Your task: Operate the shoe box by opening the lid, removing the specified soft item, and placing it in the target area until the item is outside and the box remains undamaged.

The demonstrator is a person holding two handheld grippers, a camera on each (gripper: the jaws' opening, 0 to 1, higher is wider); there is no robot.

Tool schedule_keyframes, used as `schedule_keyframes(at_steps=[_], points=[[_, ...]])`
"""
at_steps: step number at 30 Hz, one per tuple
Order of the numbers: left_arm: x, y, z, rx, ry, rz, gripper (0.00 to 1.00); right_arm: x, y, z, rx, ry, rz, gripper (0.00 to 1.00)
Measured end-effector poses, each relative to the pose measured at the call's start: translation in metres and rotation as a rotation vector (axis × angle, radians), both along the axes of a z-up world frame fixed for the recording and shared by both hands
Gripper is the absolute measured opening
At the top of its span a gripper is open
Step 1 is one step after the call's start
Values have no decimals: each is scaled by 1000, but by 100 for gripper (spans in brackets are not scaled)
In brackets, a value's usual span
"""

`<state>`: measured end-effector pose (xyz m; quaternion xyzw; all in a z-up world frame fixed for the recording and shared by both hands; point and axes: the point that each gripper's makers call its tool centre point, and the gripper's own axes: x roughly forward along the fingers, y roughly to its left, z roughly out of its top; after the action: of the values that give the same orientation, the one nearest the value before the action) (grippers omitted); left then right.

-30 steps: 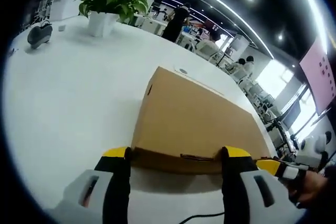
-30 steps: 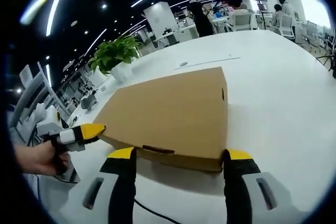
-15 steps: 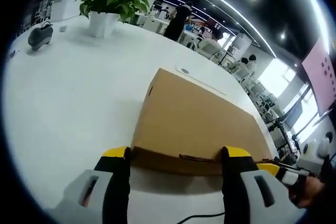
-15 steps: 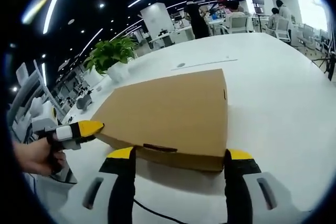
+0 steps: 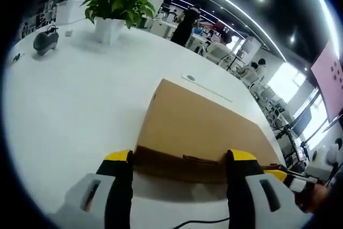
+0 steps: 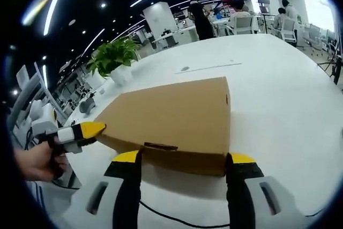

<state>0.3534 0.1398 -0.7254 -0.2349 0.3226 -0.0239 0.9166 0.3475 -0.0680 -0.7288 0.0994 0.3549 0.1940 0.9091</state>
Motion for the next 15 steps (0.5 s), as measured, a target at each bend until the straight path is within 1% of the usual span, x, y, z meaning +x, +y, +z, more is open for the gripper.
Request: schedule_keyframes(at_steps=[3,6,9,10,12,15], points=[[0,0,6,15,-4,7,71,1,-1,2,23,-1,-12,62],[-1,1,12,15,-27,19,70,1,-2,8,30,-7,-13,61],[-1,2,19,9,-39,23,70,2,-3,15,30,-10,-12,59],[-1,3,21,-4,-37,24,70,3,-3,18,32,-16,-16,58],[1,4,25,-7,-41,20,69,3,-3,23,48,-18,-24,58],[0,4,26,-13,-42,20,68,4,-3,23,55,-22,-26,59]])
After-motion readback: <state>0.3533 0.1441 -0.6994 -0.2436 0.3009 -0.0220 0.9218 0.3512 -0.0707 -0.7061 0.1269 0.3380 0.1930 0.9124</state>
